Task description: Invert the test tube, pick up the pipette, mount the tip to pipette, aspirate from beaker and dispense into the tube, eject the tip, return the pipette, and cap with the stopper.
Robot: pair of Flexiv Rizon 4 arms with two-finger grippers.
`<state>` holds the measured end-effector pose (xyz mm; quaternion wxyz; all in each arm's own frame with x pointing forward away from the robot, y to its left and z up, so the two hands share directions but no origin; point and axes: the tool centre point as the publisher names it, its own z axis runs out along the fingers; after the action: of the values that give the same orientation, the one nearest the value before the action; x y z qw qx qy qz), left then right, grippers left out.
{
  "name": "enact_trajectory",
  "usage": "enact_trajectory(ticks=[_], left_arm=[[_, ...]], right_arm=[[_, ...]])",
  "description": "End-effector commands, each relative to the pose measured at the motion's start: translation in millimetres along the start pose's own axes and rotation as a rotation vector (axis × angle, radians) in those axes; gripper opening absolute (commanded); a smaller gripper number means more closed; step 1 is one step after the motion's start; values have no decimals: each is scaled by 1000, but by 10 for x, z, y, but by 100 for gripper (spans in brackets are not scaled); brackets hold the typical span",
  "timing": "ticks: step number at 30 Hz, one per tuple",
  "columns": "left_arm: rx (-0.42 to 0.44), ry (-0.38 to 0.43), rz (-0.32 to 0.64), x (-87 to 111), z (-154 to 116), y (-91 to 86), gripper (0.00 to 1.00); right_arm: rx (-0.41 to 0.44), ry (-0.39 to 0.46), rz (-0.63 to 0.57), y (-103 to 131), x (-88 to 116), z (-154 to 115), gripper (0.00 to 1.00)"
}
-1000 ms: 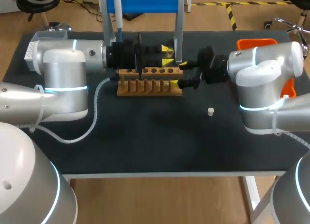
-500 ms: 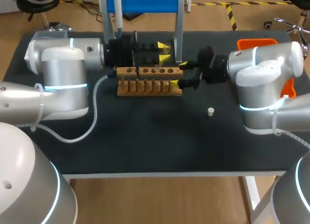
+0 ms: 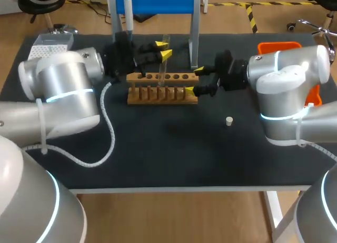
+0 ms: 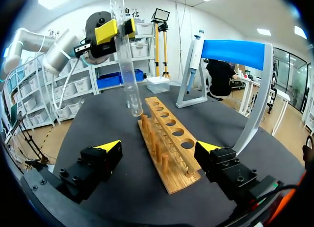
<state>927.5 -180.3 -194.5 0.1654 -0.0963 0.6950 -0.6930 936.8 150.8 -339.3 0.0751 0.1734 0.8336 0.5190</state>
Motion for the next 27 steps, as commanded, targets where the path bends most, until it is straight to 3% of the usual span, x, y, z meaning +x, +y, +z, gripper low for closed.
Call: enact_trajectory(ticks=[1, 8, 12, 27], left_arm=[[-5, -110, -14, -31, -11, 34, 0], [39, -66, -5, -205, -37, -82, 0], [36, 3, 7, -296, -5, -121, 0], [64, 195, 40, -532, 280, 12, 0]], right_arm=[[2, 1, 1, 3, -1, -5, 100], [2, 1, 1, 3, -1, -5, 100], [2, 1, 1, 3, -1, -5, 100], [2, 1, 1, 3, -1, -5, 100]])
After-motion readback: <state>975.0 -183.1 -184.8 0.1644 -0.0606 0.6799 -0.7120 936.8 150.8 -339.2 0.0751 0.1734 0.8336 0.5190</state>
